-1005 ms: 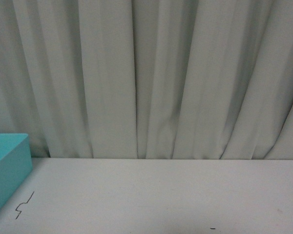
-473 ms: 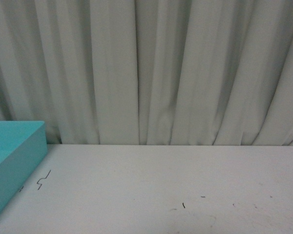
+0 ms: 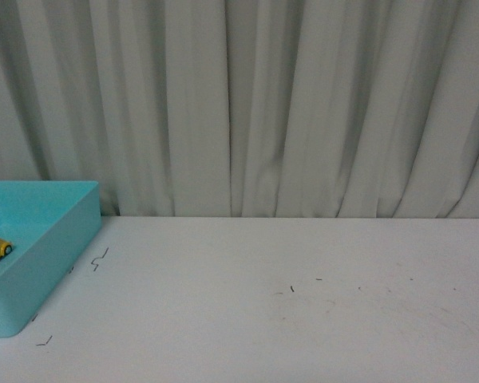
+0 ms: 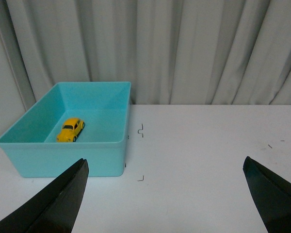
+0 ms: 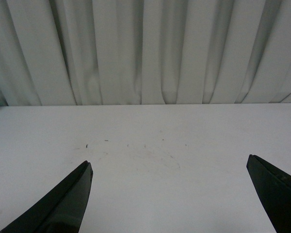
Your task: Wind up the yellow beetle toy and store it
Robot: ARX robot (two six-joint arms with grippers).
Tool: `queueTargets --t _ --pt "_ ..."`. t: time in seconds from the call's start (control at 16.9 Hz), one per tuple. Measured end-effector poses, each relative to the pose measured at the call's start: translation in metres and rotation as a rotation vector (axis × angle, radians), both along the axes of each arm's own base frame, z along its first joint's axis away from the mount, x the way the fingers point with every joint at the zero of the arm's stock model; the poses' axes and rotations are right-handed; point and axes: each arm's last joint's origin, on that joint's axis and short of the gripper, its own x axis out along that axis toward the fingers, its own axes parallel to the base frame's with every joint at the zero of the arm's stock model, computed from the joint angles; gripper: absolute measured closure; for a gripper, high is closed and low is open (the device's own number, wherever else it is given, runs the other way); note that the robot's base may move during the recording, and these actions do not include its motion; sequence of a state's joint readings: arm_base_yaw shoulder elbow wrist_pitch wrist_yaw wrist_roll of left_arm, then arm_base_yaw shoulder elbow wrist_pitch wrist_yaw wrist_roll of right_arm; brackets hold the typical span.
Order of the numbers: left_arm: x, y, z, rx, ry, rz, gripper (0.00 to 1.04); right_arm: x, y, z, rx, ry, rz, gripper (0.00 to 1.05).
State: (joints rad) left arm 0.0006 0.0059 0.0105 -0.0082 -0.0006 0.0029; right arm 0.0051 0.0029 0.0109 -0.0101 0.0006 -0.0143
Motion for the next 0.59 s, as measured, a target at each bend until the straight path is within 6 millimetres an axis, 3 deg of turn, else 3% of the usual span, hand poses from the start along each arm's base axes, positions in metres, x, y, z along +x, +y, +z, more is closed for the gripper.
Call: queueTargets --t 0.59 --pt "0.0000 0.0000 0.0003 0.000 -0.004 0.000 0.07 0.0000 0.0000 0.0005 0.000 -0.006 0.000 0.07"
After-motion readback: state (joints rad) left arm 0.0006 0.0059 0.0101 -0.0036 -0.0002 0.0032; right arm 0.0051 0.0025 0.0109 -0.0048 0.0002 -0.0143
